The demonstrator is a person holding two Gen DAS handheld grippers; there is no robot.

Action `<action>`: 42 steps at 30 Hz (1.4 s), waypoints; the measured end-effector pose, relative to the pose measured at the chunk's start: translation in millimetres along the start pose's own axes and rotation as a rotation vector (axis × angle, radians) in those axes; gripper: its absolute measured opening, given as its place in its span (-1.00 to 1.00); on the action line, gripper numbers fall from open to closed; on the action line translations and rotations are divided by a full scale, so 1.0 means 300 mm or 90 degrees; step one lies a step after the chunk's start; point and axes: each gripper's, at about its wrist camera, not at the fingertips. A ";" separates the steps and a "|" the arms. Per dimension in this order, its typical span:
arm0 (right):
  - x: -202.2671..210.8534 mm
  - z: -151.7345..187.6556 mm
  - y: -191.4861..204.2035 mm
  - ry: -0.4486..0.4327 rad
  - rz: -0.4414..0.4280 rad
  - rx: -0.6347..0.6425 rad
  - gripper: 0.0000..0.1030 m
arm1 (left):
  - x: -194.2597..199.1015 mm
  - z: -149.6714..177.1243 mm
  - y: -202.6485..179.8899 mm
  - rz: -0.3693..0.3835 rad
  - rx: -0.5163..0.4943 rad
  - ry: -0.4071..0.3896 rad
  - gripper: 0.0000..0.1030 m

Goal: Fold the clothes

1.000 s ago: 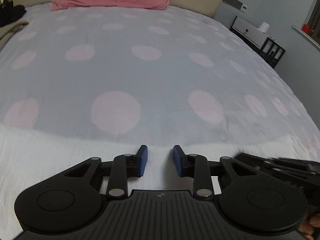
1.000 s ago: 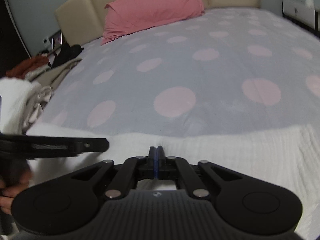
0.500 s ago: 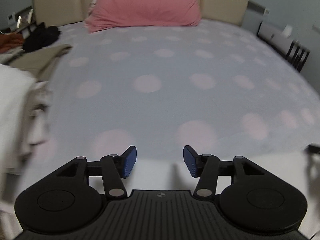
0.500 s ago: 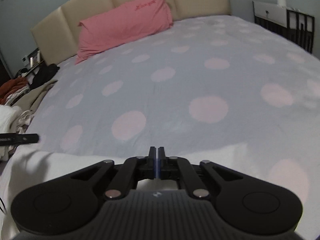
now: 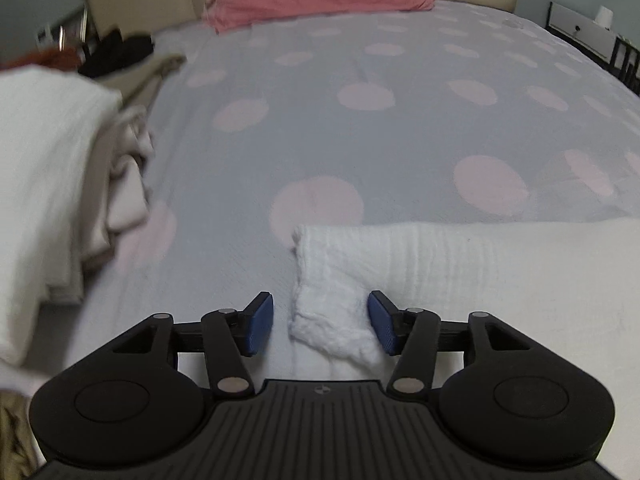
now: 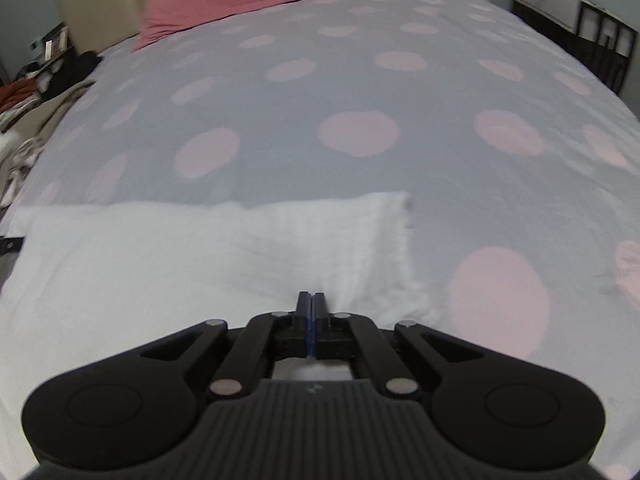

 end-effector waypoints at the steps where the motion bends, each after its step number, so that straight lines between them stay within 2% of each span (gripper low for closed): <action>1: 0.009 0.003 -0.008 -0.007 0.009 -0.004 -1.00 | 0.013 0.004 0.003 -0.001 -0.003 -0.002 -0.02; 2: 0.024 0.008 -0.019 -0.012 0.010 -0.011 -0.98 | 0.037 0.011 0.011 0.002 0.001 -0.003 -0.05; 3: 0.043 0.017 -0.030 -0.011 -0.006 -0.021 -0.85 | 0.063 0.019 0.017 0.007 0.004 -0.005 -0.07; 6: 0.106 0.055 -0.052 -0.009 -0.086 -0.038 -0.76 | 0.168 0.086 0.002 0.025 -0.017 -0.042 -0.08; 9: 0.148 0.107 0.006 -0.010 -0.138 0.012 -0.76 | 0.199 0.145 -0.048 0.027 -0.071 -0.039 -0.08; 11: 0.153 0.138 0.058 0.006 -0.167 0.047 -0.77 | 0.173 0.166 -0.085 -0.002 -0.105 -0.019 -0.12; 14: 0.102 0.180 0.123 0.052 -0.139 0.070 -0.85 | 0.109 0.184 -0.072 -0.028 -0.092 0.005 -0.18; 16: 0.089 0.199 0.121 0.067 -0.107 0.073 -1.00 | 0.080 0.191 -0.038 -0.021 -0.062 0.011 -0.08; 22: 0.167 0.251 0.044 0.130 -0.157 0.005 -1.00 | 0.128 0.193 0.042 -0.008 0.018 0.063 -0.07; 23: 0.181 0.259 0.031 0.141 -0.167 -0.008 -0.94 | 0.149 0.204 0.048 -0.001 0.022 0.077 -0.07; 24: 0.195 0.268 0.017 0.152 -0.176 -0.020 -0.72 | 0.175 0.227 0.053 0.016 0.020 0.089 -0.07; 25: 0.209 0.276 0.004 0.162 -0.186 -0.032 -0.19 | 0.201 0.250 0.059 0.033 0.017 0.101 -0.06; 26: 0.223 0.285 -0.009 0.173 -0.195 -0.044 0.08 | 0.228 0.274 0.063 0.049 0.014 0.113 -0.03; 27: 0.237 0.293 -0.022 0.184 -0.205 -0.056 0.24 | 0.254 0.302 0.064 0.061 0.004 0.122 -0.01; 29: 0.265 0.310 -0.049 0.205 -0.224 -0.081 0.24 | 0.279 0.347 0.069 0.066 -0.010 0.148 0.02; 32: 0.272 0.335 -0.070 0.217 -0.212 -0.086 0.24 | 0.257 0.386 0.082 0.058 -0.015 0.207 0.02; 35: 0.262 0.356 -0.090 0.230 -0.205 -0.095 0.20 | 0.224 0.398 0.105 0.078 0.014 0.228 0.02; 39: 0.202 0.381 -0.106 0.280 -0.248 -0.126 0.12 | 0.195 0.408 0.138 0.128 0.053 0.245 0.02; 42: 0.187 0.397 -0.104 0.308 -0.271 -0.131 0.08 | 0.208 0.412 0.147 0.130 0.056 0.260 0.02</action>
Point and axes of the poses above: each gripper's, at about its wrist camera, not at the fingertips, and x roughly against the way its jaws point, y to its left, z to its underside, and after that the axes turned 13 degrees about y, right-handed
